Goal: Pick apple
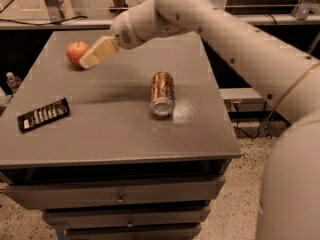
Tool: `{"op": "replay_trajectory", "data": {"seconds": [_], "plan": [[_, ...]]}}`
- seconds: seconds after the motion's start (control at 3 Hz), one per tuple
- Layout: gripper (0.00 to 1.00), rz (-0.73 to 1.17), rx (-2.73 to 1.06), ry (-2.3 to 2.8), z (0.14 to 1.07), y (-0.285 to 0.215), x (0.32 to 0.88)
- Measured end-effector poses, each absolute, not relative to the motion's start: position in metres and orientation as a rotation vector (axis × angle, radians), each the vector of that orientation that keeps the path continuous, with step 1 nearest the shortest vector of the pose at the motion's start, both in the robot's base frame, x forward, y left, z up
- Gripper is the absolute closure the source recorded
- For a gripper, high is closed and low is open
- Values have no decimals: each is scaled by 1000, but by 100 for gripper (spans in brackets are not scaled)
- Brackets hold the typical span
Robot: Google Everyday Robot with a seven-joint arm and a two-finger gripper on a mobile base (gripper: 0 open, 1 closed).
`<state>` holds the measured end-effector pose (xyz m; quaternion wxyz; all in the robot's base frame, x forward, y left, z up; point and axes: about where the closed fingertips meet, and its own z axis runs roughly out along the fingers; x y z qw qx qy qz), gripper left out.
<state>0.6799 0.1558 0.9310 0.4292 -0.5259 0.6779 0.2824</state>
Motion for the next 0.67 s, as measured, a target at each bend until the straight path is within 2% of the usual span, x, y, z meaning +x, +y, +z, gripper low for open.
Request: {"op": "replay_trajectory", "data": {"seconds": [0.67], "plan": [[0,703,-1382,1672,893,240,735]]}}
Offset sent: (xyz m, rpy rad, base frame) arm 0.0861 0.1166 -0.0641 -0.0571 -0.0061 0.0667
